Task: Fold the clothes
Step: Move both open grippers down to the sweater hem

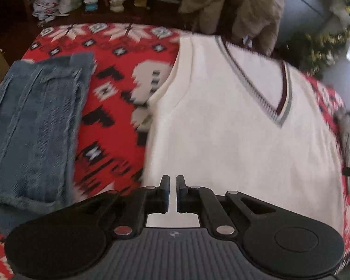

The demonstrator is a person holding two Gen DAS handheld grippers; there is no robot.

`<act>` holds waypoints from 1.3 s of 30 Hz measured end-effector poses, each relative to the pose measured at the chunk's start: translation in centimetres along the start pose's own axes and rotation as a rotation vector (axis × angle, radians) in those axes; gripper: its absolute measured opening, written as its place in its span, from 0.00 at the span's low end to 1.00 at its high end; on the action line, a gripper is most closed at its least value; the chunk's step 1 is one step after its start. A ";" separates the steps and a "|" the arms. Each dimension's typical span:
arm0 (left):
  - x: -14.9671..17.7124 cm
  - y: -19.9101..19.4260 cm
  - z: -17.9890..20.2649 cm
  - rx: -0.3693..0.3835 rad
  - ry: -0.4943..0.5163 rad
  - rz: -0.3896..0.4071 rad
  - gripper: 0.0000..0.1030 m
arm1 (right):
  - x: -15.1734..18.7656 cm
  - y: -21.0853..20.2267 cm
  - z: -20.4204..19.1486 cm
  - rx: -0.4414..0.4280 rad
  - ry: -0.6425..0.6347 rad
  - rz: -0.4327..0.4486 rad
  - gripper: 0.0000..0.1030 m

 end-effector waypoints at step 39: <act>6.6 -0.8 0.5 0.083 0.076 0.066 0.05 | 7.7 -2.8 -1.0 -0.017 -0.037 -0.039 0.02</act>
Point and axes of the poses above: each gripper's, at about its wrist camera, not at the fingertips, and y roughly the way its jaws point, z to its right, x to its underside, the point moved 6 cm from there along y, roughly the way its jaws point, and after that the axes turned 14 degrees about -z, right-handed, at the moved point
